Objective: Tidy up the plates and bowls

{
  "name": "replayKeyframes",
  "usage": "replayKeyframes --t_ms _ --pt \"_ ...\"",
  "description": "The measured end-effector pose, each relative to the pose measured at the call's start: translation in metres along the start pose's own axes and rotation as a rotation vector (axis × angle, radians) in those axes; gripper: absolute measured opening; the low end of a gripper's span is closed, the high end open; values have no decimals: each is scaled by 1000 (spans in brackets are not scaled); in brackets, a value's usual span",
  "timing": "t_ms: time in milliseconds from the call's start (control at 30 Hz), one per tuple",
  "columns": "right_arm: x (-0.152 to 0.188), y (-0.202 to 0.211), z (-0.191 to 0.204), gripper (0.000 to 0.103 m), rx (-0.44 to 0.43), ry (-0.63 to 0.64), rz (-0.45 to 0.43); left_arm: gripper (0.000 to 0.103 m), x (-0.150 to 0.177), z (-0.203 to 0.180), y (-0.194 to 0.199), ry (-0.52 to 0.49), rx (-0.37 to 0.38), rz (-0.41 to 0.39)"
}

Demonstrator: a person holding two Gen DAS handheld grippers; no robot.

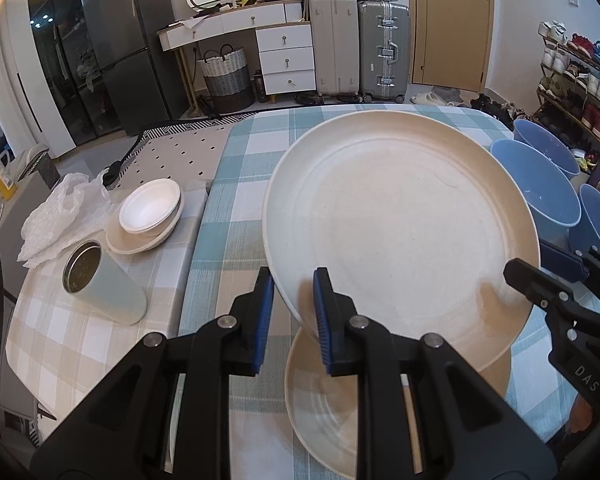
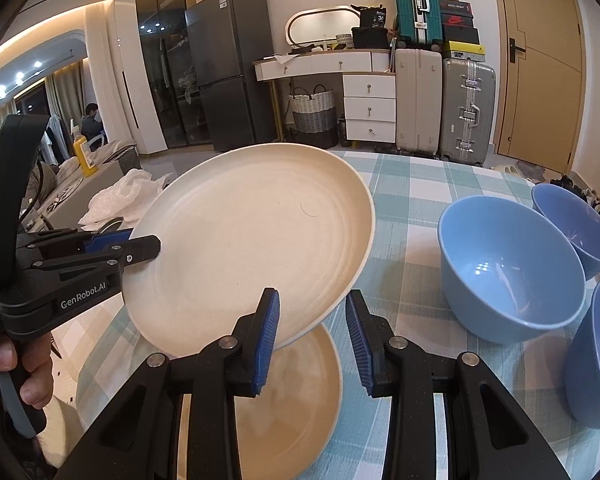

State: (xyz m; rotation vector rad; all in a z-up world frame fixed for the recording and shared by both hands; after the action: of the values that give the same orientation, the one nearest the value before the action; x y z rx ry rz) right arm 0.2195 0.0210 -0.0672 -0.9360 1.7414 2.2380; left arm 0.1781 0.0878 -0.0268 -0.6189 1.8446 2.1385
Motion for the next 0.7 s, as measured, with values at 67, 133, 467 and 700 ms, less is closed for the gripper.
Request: replayKeyframes --t_ms 67,133,467,700 --pt "7 1 2 35 -2 2 0 17 8 -3 6 -1 -6 -2" --pt "13 3 3 35 -4 5 -1 17 14 -6 9 1 -9 -2" --pt "41 19 8 35 -5 14 -6 17 52 -14 29 6 -17 -8" --pt "51 26 11 35 0 25 -16 17 69 -15 33 7 -16 -10"
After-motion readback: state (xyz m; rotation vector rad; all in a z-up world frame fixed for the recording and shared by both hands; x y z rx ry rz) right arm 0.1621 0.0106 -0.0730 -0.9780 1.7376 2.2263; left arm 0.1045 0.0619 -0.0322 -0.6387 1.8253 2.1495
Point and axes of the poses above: each gripper's, at about its wrist camera, not at the fingertips, and y roughly against the way its jaws point, z to its left, x to its underside, the point moved 7 cm from there along -y, roughly the way its jaws point, and after that the axes turned 15 degrees about z, right-handed, at the moved point
